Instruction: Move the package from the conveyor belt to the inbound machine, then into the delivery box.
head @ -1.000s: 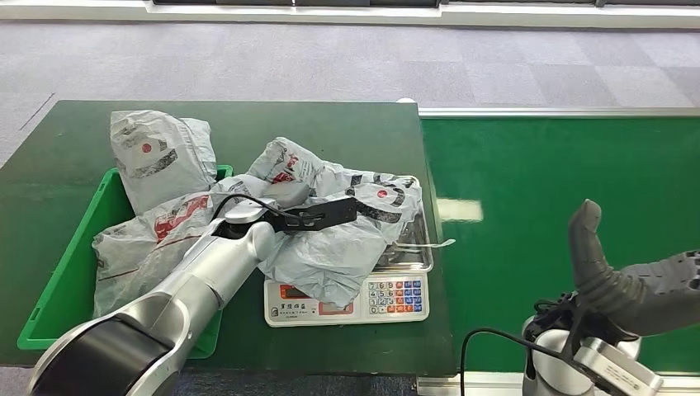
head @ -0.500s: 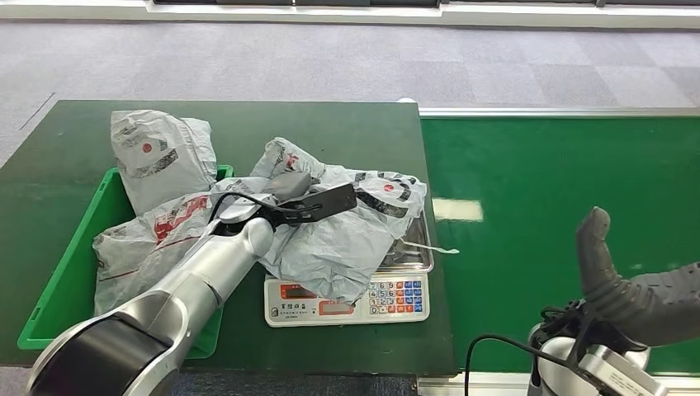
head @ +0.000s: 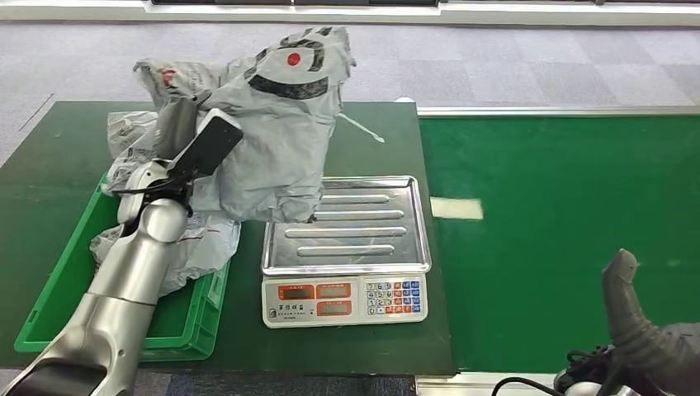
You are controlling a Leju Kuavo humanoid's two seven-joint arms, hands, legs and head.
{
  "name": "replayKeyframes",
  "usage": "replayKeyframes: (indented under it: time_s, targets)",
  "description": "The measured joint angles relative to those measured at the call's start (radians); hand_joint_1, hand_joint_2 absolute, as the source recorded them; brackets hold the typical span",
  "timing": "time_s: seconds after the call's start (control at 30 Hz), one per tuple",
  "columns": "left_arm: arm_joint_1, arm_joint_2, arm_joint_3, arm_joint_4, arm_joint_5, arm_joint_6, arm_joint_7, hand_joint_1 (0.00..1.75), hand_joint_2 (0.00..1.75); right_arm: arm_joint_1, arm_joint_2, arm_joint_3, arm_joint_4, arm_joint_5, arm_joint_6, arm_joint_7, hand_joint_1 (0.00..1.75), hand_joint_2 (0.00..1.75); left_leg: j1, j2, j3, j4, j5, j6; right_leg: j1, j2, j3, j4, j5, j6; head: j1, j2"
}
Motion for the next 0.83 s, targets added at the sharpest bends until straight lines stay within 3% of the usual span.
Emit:
replayKeyframes:
  time_s: [0.17, 0.43, 0.57, 0.7, 0.83]
  targets:
    - [0.204, 0.099, 0.115, -0.164, -0.004, -0.031, -0.002, 1.75, 1.75, 0.048, 0.0, -0.021, -0.023, -0.008, 0.0, 0.0, 0.0, 1.75, 0.001, -0.001, 0.001, -0.001, -0.001, -0.001, 0.001, 0.0, 0.001, 0.0, -0.002, -0.001, 0.0, 0.0]
    - [0.449, 0.168, 0.232, -0.241, -0.002, -0.156, -0.036, 1.75, 1.75, 0.079, 0.0, -0.035, -0.024, -0.027, 0.0, 0.0, 0.0, 1.75, 0.001, 0.001, 0.003, -0.001, -0.002, -0.003, 0.0, 0.003, 0.002, 0.0, -0.003, -0.002, 0.0, 0.0]
    - [0.495, 0.179, 0.261, -0.266, -0.009, -0.183, -0.033, 0.06, 1.75, 0.081, 0.0, -0.037, -0.024, -0.03, 0.0, 0.0, 0.0, 1.75, 0.001, 0.0, 0.003, -0.001, -0.002, -0.003, 0.0, 0.001, 0.002, 0.0, -0.004, -0.002, 0.0, 0.0]
    - [0.532, 0.183, 0.288, -0.296, 0.015, -0.223, -0.06, 0.0, 1.75, 0.089, 0.0, -0.038, -0.024, -0.034, 0.0, 0.0, 0.0, 1.75, 0.001, 0.0, 0.003, -0.001, -0.002, -0.003, 0.001, 0.001, 0.003, 0.0, -0.004, -0.002, 0.0, 0.0]
    - [0.569, 0.175, 0.328, -0.332, 0.074, -0.194, -0.122, 0.0, 1.75, 0.096, 0.0, -0.038, -0.023, -0.024, 0.0, 0.0, 0.0, 1.75, 0.001, 0.0, 0.003, -0.001, -0.002, -0.003, 0.001, 0.001, 0.002, 0.0, -0.004, -0.002, 0.0, 0.0]
